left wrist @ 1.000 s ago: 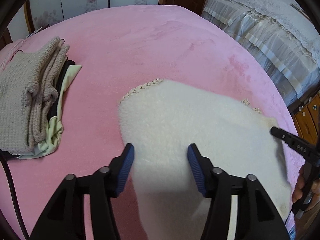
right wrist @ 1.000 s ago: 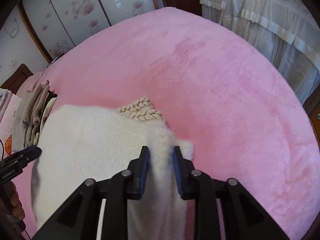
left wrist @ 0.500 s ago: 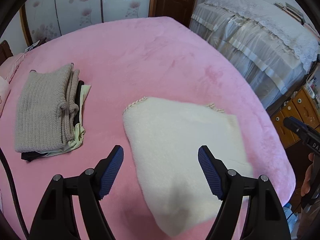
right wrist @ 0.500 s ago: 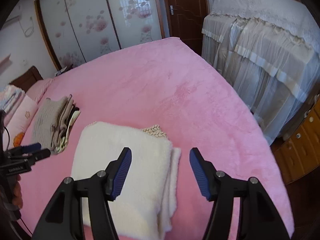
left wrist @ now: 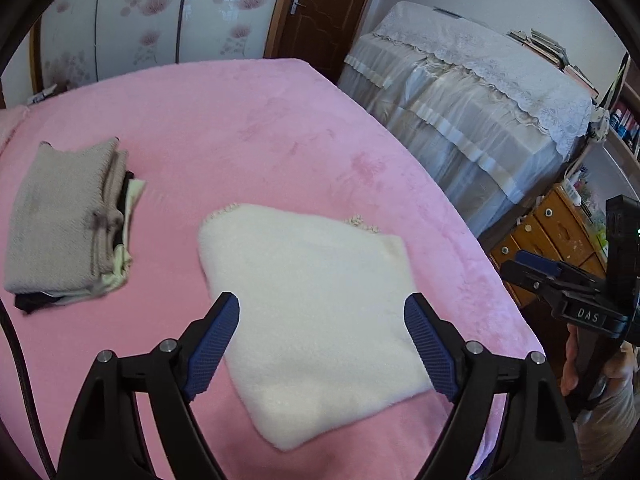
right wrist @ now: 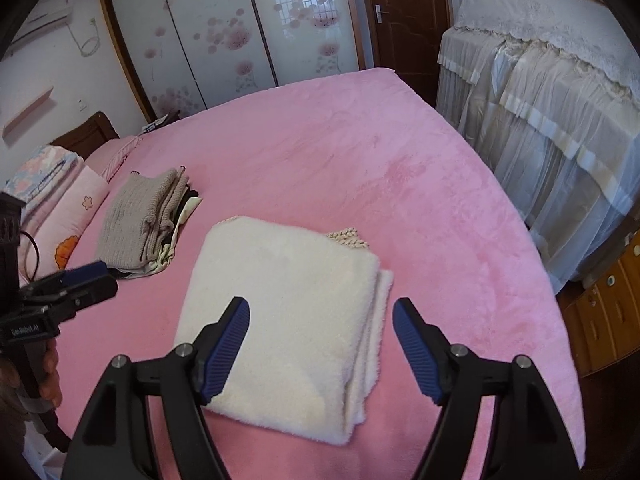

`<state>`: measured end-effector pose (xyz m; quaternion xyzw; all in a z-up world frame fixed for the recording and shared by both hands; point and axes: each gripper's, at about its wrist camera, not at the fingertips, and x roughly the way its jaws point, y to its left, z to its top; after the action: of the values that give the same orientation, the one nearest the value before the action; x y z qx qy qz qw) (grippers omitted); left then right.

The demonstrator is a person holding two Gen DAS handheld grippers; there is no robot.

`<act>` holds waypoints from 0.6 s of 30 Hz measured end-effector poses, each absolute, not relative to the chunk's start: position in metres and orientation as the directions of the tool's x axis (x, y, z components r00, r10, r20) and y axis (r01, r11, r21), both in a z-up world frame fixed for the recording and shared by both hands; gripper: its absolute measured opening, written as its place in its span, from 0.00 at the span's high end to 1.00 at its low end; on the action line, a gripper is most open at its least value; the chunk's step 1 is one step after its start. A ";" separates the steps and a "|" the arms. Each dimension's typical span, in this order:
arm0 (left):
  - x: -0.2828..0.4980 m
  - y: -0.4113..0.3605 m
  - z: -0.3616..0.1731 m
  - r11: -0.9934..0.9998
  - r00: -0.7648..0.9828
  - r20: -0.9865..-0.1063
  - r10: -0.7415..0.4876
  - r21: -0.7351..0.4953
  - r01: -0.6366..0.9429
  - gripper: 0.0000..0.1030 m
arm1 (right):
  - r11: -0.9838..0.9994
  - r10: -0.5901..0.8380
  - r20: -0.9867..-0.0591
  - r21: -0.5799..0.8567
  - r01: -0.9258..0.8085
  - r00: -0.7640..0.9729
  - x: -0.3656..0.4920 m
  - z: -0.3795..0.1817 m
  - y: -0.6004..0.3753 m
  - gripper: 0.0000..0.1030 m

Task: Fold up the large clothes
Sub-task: 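Grasp the white bundle with both tools and lift it off the bed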

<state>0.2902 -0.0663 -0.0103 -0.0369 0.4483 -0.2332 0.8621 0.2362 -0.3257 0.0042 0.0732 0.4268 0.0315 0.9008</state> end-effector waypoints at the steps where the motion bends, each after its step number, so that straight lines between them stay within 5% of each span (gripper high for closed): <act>1: 0.292 -0.067 -0.018 0.883 0.471 -0.761 -0.445 -0.285 0.373 0.19 | 0.984 0.131 -0.767 0.175 0.008 0.628 0.237 -0.002 -0.329 0.26; 3: 0.296 -0.068 -0.039 0.886 0.433 -0.786 -0.441 -0.304 0.350 0.19 | 0.976 0.170 -0.787 0.219 0.011 0.593 0.242 -0.018 -0.334 0.14; 9: 0.318 -0.062 -0.104 0.885 0.334 -0.828 -0.449 -0.362 0.294 0.11 | 0.957 0.235 -0.813 0.289 0.018 0.533 0.253 -0.067 -0.344 0.03; 18: 0.345 -0.054 -0.173 0.862 0.244 -0.833 -0.496 -0.440 0.251 0.01 | 0.877 0.382 -0.832 0.464 0.126 0.402 0.286 -0.156 -0.373 0.02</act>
<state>0.3446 -0.0542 -0.1728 -0.1080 0.5665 -0.2393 0.7811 0.2856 -0.3731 -0.1563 0.2349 0.5410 0.0796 0.8036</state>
